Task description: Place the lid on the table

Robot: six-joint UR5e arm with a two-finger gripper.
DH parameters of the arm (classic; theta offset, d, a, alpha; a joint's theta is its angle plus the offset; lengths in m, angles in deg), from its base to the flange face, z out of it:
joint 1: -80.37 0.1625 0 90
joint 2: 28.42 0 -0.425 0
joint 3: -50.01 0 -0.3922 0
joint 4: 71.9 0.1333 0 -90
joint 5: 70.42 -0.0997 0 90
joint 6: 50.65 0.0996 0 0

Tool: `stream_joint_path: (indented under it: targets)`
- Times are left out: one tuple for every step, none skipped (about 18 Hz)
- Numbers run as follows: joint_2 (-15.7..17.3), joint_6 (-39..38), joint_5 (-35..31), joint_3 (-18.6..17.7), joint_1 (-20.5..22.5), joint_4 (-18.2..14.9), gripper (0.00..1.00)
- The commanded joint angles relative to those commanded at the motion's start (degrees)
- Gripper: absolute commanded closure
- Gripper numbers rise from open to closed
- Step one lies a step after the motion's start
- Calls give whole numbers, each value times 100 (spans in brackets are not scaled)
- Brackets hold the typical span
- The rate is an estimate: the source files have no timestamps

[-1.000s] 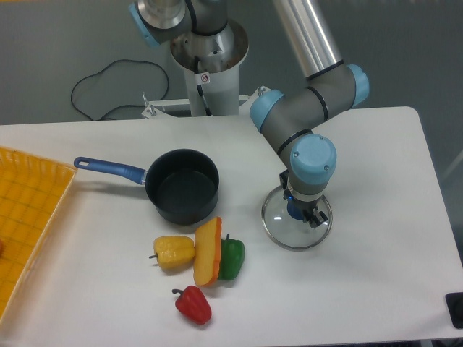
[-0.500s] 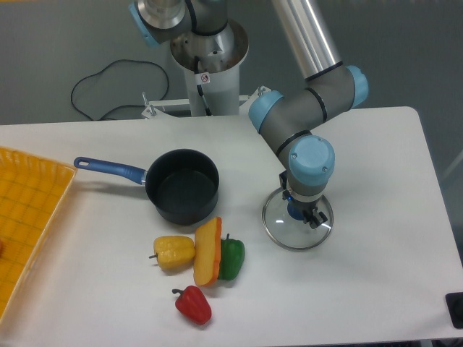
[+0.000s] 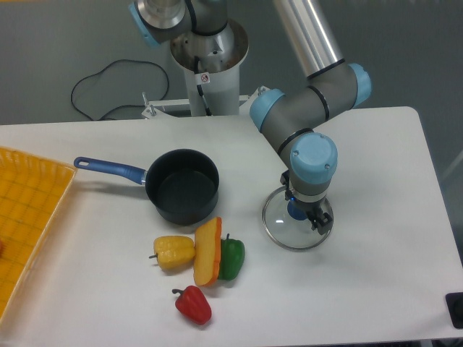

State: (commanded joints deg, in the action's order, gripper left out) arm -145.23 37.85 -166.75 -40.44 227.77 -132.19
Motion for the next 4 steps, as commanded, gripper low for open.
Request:
stream_joint_path:
  targets:
    - [96, 0, -17, 80, -27, -9, 0]
    - [228, 0, 8, 98, -18, -52, 0]
    - [403, 0, 44, 63, -27, -79, 0]
    - [579, 9, 61, 19, -27, -166, 0]
